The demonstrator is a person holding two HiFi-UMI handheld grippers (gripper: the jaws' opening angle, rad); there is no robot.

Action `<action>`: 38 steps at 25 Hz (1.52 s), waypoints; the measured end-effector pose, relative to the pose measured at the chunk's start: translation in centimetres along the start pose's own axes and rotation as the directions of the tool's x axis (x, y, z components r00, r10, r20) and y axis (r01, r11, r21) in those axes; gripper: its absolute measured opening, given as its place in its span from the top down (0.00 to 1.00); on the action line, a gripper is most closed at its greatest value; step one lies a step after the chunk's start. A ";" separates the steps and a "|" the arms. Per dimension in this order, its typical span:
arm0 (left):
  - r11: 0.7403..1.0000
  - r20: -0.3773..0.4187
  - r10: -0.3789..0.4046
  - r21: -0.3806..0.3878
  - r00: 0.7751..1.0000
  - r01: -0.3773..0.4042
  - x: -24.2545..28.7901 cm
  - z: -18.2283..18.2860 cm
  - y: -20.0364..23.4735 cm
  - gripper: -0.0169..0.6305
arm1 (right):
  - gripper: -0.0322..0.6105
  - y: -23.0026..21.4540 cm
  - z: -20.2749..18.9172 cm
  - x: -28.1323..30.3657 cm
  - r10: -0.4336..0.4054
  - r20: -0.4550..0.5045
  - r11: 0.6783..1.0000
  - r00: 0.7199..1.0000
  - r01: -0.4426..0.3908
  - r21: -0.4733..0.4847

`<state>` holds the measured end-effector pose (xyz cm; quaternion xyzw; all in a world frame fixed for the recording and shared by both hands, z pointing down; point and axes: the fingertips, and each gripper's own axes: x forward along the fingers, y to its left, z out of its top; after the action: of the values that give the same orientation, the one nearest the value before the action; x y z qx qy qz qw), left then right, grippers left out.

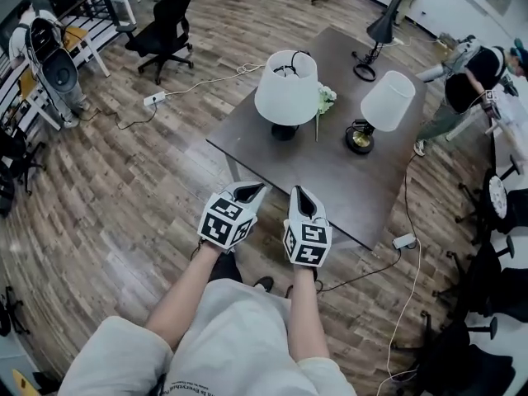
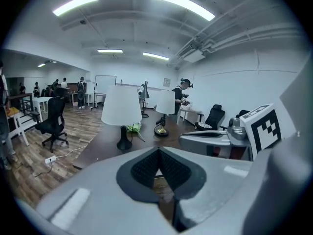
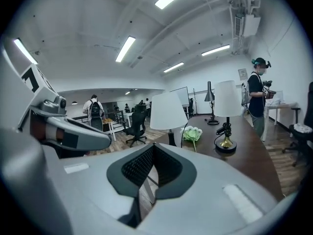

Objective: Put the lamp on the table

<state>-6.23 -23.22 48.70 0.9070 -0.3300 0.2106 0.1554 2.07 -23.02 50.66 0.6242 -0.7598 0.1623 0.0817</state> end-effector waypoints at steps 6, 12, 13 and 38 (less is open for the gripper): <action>0.996 -0.009 0.023 -0.081 1.000 -0.023 -0.8 -2.3 -1.1 0.97 | 0.92 -0.2 -0.5 -1.4 0.007 0.002 0.999 1.000 -0.007 0.033; 0.997 -0.002 0.049 -0.066 0.999 -0.049 -2.0 -1.7 -0.4 0.97 | 0.92 -0.2 -0.9 -1.7 0.007 -0.002 0.999 1.000 -0.006 0.043; 0.996 0.003 0.055 -0.071 0.998 -0.054 -2.3 -1.6 -0.3 0.97 | 0.92 -0.1 -0.9 -1.8 0.008 -0.003 0.999 1.000 -0.008 0.043; 0.996 0.030 0.059 -0.073 0.998 -0.057 -3.2 -1.7 -0.5 0.97 | 0.92 -0.4 -1.5 -2.4 0.000 -0.020 0.999 1.000 0.001 0.033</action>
<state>-8.58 -20.45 48.55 0.8941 -0.3660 0.1881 0.1764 2.80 -20.31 51.33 0.6239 -0.7561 0.1810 0.0788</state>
